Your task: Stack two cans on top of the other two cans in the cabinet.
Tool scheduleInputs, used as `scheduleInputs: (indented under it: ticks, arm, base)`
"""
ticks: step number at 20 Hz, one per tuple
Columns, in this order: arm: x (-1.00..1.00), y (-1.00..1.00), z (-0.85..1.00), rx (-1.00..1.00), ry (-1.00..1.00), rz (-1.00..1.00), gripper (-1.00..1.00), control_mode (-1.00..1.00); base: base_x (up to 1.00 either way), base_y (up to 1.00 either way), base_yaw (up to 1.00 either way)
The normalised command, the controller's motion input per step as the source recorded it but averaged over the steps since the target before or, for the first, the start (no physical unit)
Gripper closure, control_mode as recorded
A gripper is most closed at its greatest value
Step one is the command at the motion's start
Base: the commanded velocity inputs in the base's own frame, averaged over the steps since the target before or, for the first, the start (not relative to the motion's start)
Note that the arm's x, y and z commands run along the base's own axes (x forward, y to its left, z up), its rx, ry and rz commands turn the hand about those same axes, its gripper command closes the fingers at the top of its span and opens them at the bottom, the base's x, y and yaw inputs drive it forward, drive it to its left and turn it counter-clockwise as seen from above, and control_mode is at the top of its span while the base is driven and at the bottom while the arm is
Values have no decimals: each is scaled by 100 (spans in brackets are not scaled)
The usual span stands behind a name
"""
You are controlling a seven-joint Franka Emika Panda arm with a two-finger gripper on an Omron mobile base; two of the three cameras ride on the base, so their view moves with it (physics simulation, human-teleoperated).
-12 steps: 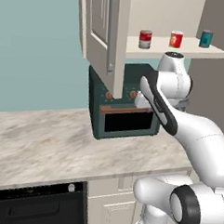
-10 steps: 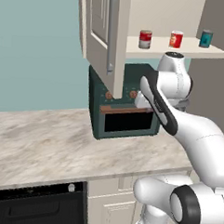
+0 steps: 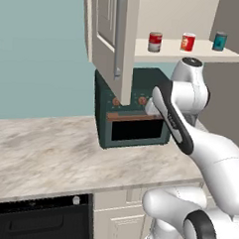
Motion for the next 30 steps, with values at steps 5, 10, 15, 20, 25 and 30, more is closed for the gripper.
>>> scheduleInputs:
  ticks: [5, 10, 15, 20, 25, 30]
  arm:
    - [-10, -3, 0, 0, -21, 0, -100, -100]
    - [-3, -4, 0, 0, -21, 0, -100, -100]
    - [0, -6, 1, 0, -17, 0, -100, -100]
    - [-6, -3, 8, 0, -20, 0, -100, -100]
    - [-13, -7, 21, 0, -12, -2, -100, -100]
    - [-5, -5, 31, 0, -5, -4, -100, -100]
  base:
    - [0, 0, 0]
    - [0, 0, 0]
    - [0, 0, 0]
    - [0, 0, 0]
    - [0, 0, 0]
    - [0, 0, 0]
